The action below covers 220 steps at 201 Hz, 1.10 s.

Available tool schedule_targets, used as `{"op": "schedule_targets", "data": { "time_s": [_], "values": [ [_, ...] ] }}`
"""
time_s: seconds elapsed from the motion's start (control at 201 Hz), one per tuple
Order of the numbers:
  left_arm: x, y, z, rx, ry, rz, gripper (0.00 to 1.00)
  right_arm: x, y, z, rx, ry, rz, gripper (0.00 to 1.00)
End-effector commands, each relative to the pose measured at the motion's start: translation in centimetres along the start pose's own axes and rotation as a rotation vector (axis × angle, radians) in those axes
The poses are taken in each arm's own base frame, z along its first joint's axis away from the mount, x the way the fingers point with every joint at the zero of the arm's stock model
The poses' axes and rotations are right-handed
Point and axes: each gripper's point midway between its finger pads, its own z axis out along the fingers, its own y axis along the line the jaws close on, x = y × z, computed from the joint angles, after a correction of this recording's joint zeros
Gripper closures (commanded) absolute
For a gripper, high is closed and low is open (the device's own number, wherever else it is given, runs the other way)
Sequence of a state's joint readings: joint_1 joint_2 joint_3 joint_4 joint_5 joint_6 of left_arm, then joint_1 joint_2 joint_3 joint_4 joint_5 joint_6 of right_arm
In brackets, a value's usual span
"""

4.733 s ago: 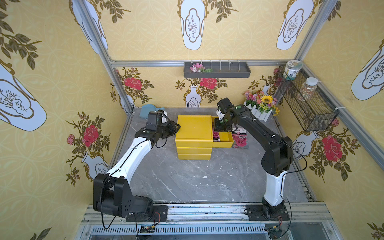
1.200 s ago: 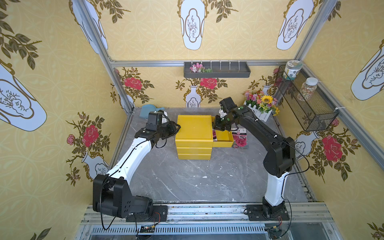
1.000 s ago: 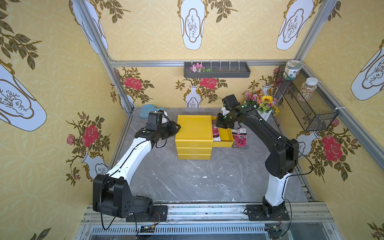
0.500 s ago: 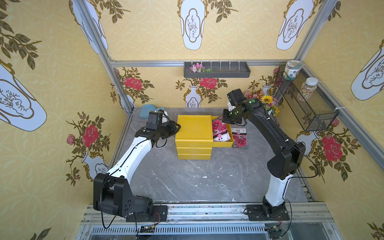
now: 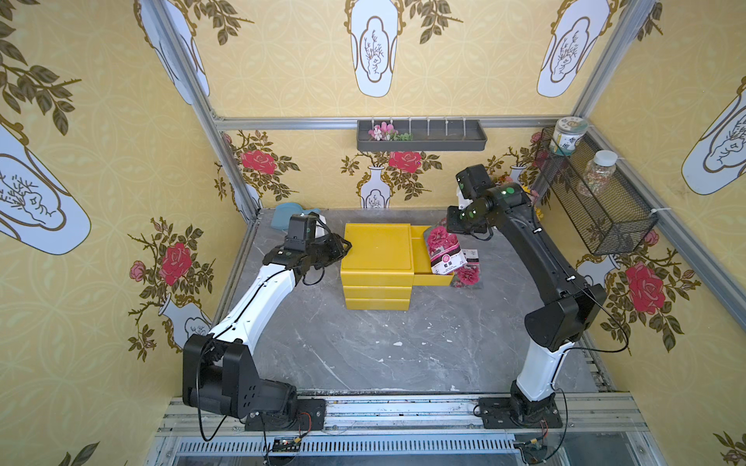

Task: Take the seed bags out of the drawer
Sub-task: Pick up the seed packet from the drawer, then place the seed packet at the center of the board.

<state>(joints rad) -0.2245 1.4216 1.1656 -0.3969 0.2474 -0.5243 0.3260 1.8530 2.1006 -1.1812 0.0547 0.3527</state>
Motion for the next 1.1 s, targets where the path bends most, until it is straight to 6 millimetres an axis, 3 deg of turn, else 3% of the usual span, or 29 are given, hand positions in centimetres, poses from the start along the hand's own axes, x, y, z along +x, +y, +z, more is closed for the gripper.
{"op": "schedule_targets", "data": {
  "time_s": [0.0,0.388,0.568,0.752,1.091],
  "values": [
    [2.3,2.9,0.5,-0.116,0.085,-0.043,0.58,-1.0,-1.3,-1.3,0.019,-0.041,-0.008,1.0],
    [1.8,2.5,0.7,-0.109,0.086,-0.04,0.58,-4.4,-7.9,-5.4,0.047,-0.179,0.137,1.0],
    [1.7,2.3,0.7,-0.104,0.084,-0.035,0.58,-4.5,-11.4,-5.1,0.11,-0.182,0.19,1.0],
    [1.6,2.3,0.7,-0.104,0.083,-0.034,0.58,-3.3,-13.2,-2.0,0.147,-0.127,0.192,1.0],
    [1.9,2.3,0.9,-0.099,0.095,-0.037,0.58,-0.6,-12.8,7.5,0.085,0.07,0.132,1.0]
  ]
}}
